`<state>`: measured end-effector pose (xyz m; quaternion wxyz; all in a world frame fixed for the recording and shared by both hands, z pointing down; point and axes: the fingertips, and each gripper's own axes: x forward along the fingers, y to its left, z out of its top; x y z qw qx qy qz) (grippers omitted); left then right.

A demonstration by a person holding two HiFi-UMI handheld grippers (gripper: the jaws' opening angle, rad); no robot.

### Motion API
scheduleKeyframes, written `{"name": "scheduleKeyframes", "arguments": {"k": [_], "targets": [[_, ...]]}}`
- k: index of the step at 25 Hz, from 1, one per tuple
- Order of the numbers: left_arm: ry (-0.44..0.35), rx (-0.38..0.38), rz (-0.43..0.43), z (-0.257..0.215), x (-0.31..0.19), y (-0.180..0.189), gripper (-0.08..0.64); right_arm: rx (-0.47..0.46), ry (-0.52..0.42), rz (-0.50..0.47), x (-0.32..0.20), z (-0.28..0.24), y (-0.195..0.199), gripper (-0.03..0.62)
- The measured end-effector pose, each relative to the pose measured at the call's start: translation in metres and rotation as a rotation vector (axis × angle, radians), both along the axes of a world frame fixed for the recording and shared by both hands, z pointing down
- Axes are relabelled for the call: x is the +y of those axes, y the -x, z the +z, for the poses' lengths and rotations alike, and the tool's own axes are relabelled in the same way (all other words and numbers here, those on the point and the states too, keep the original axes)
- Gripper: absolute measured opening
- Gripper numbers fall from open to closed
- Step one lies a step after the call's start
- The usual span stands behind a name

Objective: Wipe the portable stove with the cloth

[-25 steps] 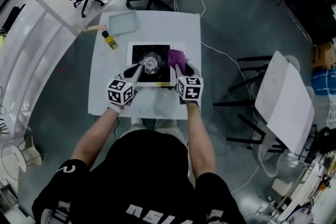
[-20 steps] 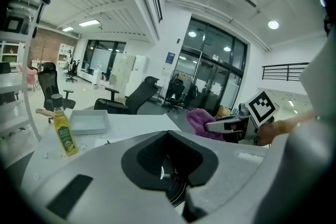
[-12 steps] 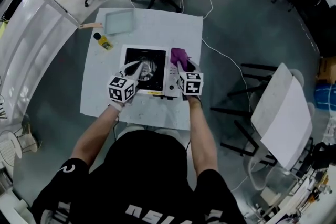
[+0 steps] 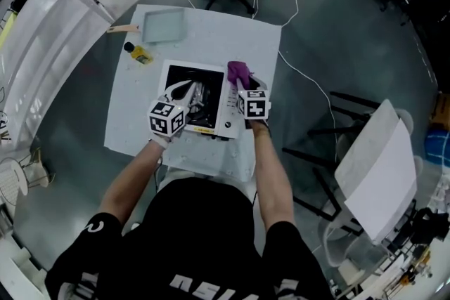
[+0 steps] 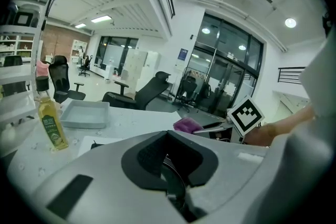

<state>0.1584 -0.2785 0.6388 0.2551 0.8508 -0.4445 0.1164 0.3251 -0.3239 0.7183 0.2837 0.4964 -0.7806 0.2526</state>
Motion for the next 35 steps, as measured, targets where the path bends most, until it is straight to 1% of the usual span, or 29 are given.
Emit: {"name": "scheduleKeyframes", "arguments": {"k": [7, 13, 16, 27, 35], "targets": [[0.010, -0.004, -0.039, 0.004, -0.006, 0.002, -0.002, -0.008, 0.008, -0.052, -0.016, 0.004, 0.011, 0.104], [0.016, -0.005, -0.049, 0.007, -0.007, 0.006, -0.001, -0.015, 0.016, -0.064, -0.018, 0.007, 0.015, 0.104], [0.013, -0.003, -0.043, 0.007, -0.004, 0.004, -0.002, -0.020, 0.011, -0.068, -0.014, 0.009, 0.017, 0.104], [0.008, 0.008, -0.006, 0.002, 0.014, 0.004, -0.002, 0.013, 0.022, -0.061, 0.014, 0.006, 0.021, 0.104], [0.007, 0.019, 0.025, 0.000, 0.031, 0.007, -0.002, 0.012, 0.023, -0.031, 0.043, 0.003, 0.022, 0.104]]}}
